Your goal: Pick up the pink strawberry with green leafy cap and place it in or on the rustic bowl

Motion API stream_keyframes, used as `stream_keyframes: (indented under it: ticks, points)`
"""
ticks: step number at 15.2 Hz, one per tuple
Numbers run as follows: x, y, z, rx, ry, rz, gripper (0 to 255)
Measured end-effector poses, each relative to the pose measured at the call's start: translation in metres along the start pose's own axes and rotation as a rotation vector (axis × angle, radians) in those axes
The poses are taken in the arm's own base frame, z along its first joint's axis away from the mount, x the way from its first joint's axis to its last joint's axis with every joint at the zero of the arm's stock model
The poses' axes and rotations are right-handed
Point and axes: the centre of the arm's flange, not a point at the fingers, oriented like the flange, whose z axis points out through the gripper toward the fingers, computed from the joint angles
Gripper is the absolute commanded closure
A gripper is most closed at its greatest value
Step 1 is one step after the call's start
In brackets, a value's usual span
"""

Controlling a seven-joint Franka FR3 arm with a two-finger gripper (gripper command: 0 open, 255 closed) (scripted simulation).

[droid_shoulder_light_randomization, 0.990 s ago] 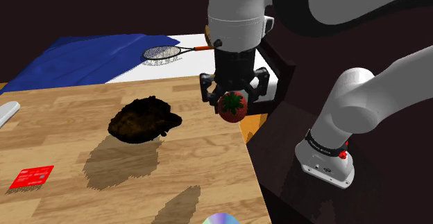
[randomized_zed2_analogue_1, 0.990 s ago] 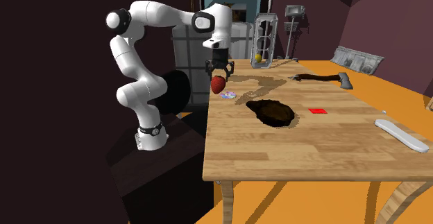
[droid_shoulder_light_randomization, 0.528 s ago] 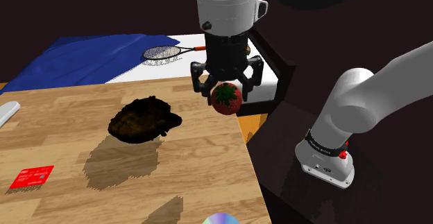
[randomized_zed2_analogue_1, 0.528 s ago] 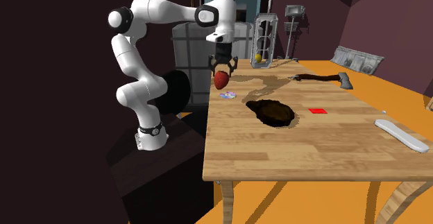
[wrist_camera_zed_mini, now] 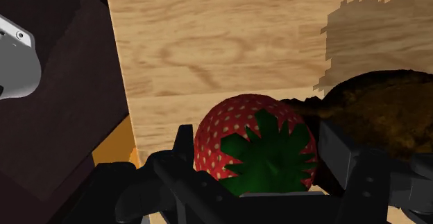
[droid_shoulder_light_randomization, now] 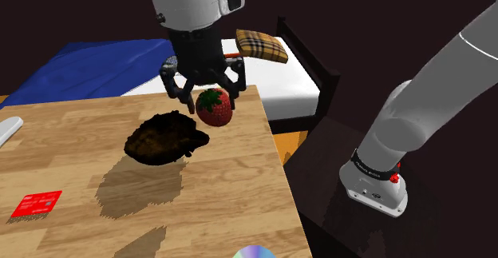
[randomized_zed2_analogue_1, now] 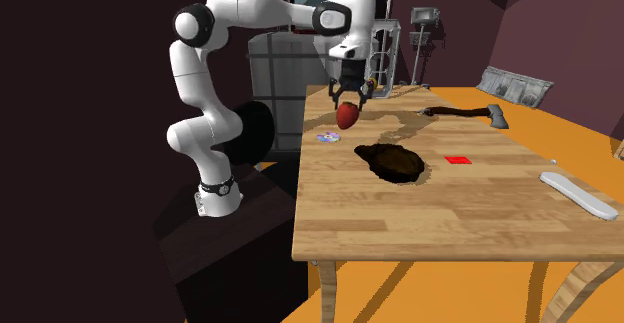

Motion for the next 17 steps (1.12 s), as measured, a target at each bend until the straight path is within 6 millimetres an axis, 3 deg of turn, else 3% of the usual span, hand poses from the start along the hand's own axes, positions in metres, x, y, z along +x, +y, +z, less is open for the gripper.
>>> stream_keyframes:
  ticks: [11,17]
  points:
    - [0.035,-0.142,-0.01,0.004,-0.004,-0.004,255]
    - [0.039,-0.157,0.015,0.002,-0.001,0.001,255]
